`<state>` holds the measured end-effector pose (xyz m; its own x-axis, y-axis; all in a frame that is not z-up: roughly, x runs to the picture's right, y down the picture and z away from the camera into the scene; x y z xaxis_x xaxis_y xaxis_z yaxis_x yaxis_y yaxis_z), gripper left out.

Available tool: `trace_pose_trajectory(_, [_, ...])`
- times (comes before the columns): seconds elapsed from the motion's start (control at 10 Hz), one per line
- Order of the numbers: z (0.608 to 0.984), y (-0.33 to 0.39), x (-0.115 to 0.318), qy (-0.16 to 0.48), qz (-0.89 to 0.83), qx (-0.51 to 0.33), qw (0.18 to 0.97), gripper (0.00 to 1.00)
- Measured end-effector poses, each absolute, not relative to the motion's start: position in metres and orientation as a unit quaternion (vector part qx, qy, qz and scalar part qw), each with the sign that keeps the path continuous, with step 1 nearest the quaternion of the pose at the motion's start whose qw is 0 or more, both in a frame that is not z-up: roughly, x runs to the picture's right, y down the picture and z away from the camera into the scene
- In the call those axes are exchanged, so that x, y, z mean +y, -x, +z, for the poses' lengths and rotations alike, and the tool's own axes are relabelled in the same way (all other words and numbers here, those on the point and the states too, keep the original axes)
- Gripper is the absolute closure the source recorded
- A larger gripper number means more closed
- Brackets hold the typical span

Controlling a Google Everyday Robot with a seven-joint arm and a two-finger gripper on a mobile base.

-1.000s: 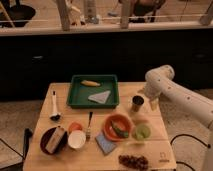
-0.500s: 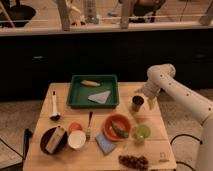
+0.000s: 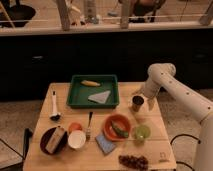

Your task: Stack cups on top of each other

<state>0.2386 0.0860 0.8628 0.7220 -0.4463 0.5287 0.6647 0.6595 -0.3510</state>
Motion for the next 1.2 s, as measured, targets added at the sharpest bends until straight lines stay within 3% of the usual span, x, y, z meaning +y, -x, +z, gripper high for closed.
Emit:
trace_pose_trajectory(0.6, [0.8628,-0.2323,0.0873,0.275,-0.329,-0.229,0.874,0.92])
trace_pose_trajectory(0.7, [0.8631,-0.2306,0.0872,0.275,-0.330,-0.230,0.873,0.98])
trace_pose_trajectory(1.2, [0.8617,-0.2325,0.0918,0.283,-0.335,-0.228,0.869,1.00])
